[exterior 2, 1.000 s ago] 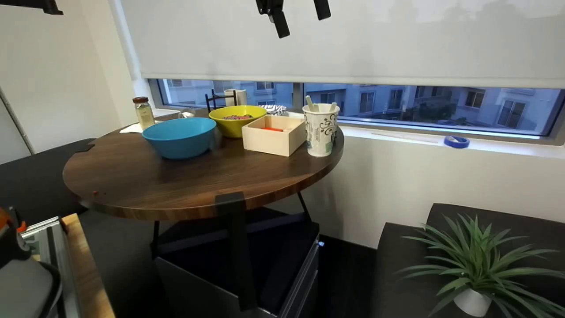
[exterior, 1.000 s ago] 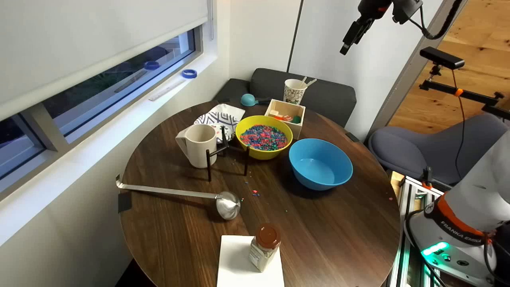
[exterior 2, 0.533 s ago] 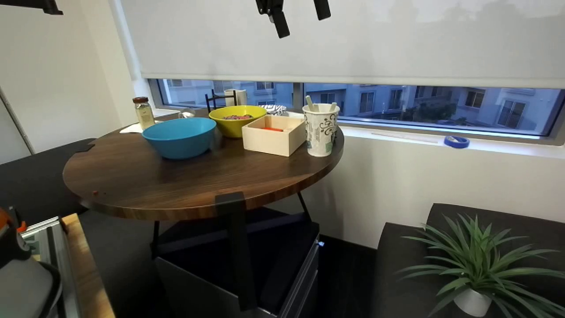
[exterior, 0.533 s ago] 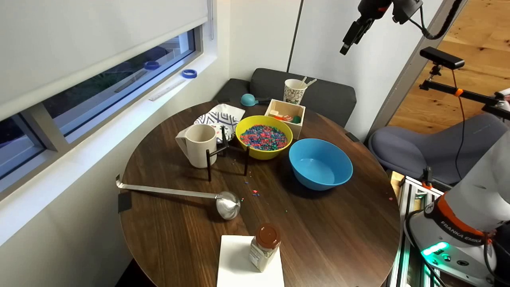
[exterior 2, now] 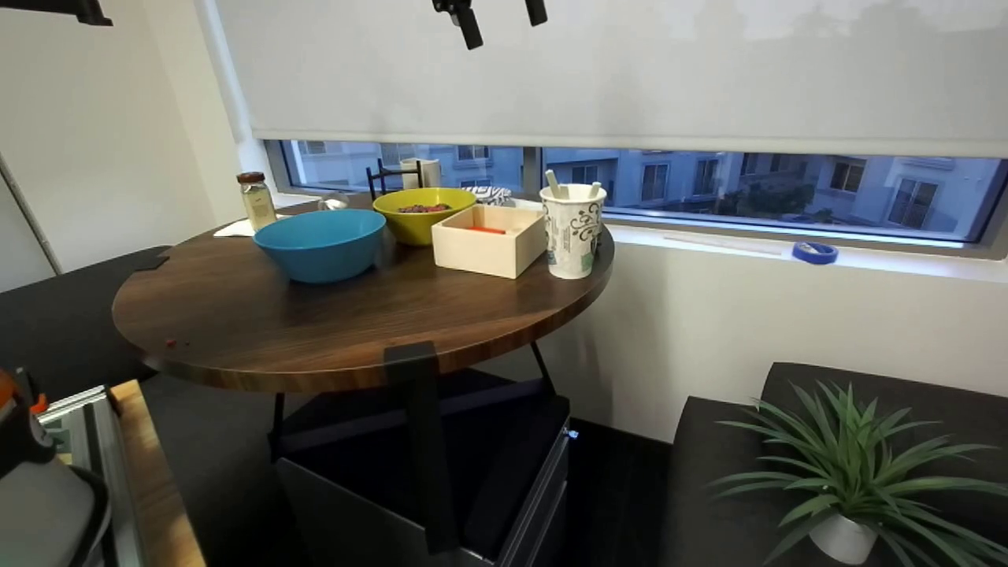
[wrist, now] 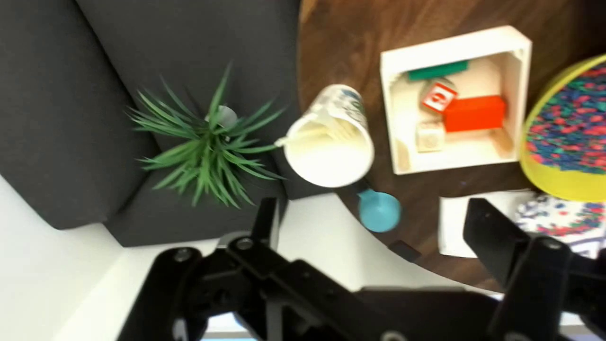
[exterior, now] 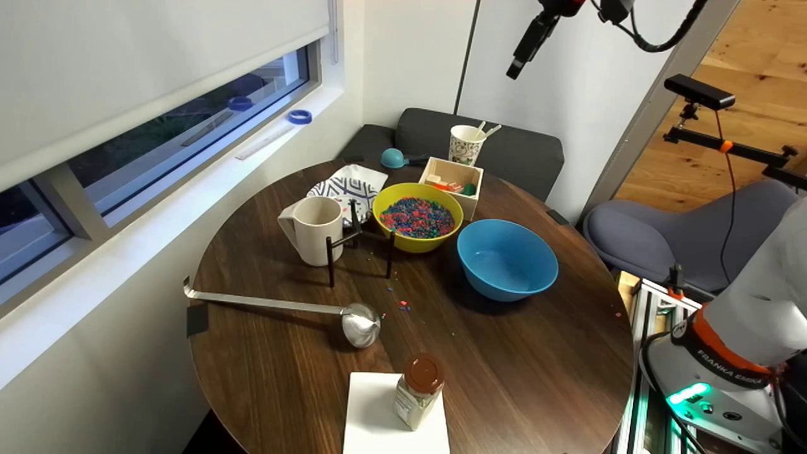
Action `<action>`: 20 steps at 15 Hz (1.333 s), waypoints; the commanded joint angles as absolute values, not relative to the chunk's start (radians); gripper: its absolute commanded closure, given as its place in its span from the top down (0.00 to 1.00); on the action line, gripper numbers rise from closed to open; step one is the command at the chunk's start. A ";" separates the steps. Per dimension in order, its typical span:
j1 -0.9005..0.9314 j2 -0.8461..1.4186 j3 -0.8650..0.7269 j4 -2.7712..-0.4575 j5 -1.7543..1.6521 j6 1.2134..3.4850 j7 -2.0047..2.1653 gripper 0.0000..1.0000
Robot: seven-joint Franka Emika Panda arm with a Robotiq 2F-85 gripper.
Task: Pick up the white mug and pour its contents into the yellow bowl, put the white mug at the front of the table, pick up the paper cup and put it in the white mug
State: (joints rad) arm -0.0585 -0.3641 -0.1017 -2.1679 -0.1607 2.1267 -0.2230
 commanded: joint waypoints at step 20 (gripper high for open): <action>0.234 0.311 0.164 -1.646 -0.163 2.014 -0.008 1.00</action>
State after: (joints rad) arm 0.2090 0.2517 0.1644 -1.6939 -0.1204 2.0180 -0.0689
